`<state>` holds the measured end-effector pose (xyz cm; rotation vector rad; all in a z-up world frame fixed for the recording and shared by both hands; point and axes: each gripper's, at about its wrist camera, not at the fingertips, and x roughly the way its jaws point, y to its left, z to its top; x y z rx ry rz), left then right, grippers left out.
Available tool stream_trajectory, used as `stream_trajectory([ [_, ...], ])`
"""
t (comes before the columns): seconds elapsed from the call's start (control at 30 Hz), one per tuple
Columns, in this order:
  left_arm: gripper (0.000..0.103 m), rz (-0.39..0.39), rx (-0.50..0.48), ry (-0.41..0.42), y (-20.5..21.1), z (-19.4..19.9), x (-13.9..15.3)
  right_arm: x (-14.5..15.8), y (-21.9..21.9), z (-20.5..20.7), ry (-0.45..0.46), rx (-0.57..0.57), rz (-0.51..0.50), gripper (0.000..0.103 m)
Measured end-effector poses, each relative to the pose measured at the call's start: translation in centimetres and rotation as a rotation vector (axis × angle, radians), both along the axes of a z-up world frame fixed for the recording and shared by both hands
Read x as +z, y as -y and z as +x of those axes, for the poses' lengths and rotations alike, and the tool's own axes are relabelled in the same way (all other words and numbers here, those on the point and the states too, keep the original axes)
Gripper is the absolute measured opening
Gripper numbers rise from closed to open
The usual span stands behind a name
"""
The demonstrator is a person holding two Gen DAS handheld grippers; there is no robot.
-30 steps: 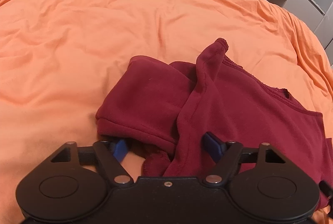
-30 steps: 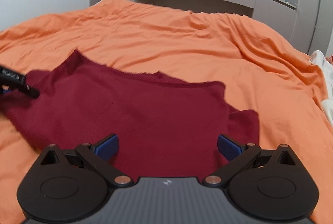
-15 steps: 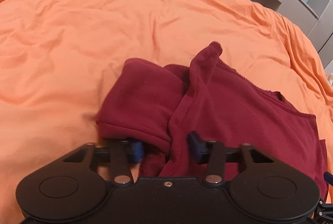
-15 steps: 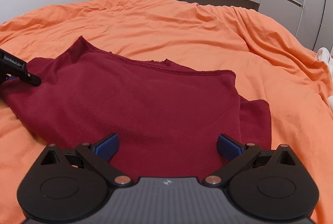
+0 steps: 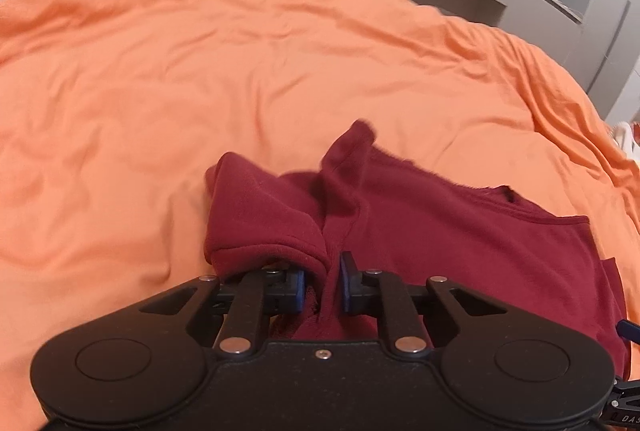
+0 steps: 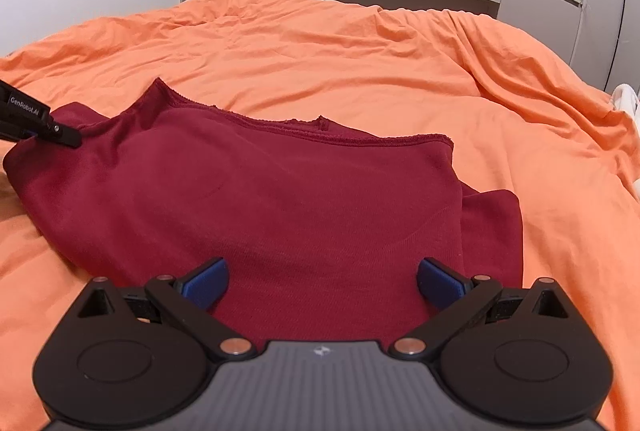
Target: Fold small clothes
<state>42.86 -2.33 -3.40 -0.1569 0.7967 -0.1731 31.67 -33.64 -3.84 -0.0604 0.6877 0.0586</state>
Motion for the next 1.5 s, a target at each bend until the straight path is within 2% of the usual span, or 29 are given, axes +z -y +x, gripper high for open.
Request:
stream_trajectory([
  [0.13, 0.016, 0.033, -0.067, 0.051, 2.4, -0.2, 2.4, 1.1, 1.3, -0.5, 0.012, -0.007, 0.021, 0.103],
  [0.23, 0.016, 0.03, -0.142, 0.107, 5.0, -0.7, 4.8, 2.2, 2.8, -1.3, 0.031, -0.022, 0.016, 0.103],
  [0.37, 0.016, 0.041, -0.288, 0.202, 10.1, -2.6, 7.6, 3.3, 5.6, -2.9, 0.053, -0.078, -0.022, 0.103],
  [0.47, 0.016, 0.042, -0.409, 0.221, 14.3, -3.9, 8.4, 3.6, 7.9, -4.2, 0.058, -0.137, -0.047, 0.103],
  [0.6, 0.016, 0.065, -0.551, 0.204, 19.7, -5.7, 7.0, 3.3, 10.9, -5.7, 0.047, -0.221, -0.052, 0.103],
  [0.7, 0.016, 0.091, -0.622, 0.15, 22.4, -6.6, 4.7, 2.8, 12.9, -6.4, 0.037, -0.275, -0.028, 0.103],
  [0.87, 0.021, 0.127, -0.665, 0.075, 24.0, -7.5, 1.4, 2.0, 14.8, -6.7, 0.034, -0.315, 0.023, 0.103],
  [0.93, 0.024, 0.105, -0.687, 0.055, 24.1, -7.9, 1.0, 1.6, 15.1, -6.8, 0.03, -0.323, 0.043, 0.103],
  [1.0, 0.038, 0.084, -0.703, 0.048, 23.9, -8.3, 0.8, 1.3, 15.3, -6.7, 0.024, -0.325, 0.062, 0.103],
  [1.07, 0.042, 0.079, -0.714, 0.054, 23.8, -8.8, 0.8, 1.1, 15.4, -6.6, 0.019, -0.319, 0.076, 0.103],
  [1.13, 0.052, 0.084, -0.72, 0.062, 23.9, -9.2, 1.1, 1.1, 15.4, -6.6, 0.023, -0.31, 0.09, 0.103],
  [1.2, 0.075, 0.095, -0.714, 0.079, 23.6, -9.8, 1.3, 1.3, 15.6, -6.5, 0.034, -0.301, 0.118, 0.103],
  [1.27, 0.084, 0.111, -0.709, 0.104, 23.2, -10.6, 1.6, 1.6, 15.7, -6.3, 0.047, -0.286, 0.166, 0.103],
  [1.4, 0.091, 0.14, -0.683, 0.111, 22.1, -11.6, 1.7, 2.0, 16.0, -5.2, 0.067, -0.245, 0.288, 0.103],
  [1.5, 0.091, 0.161, -0.668, 0.107, 21.2, -11.9, 1.6, 2.2, 15.5, -3.8, 0.081, -0.189, 0.345, 0.103],
])
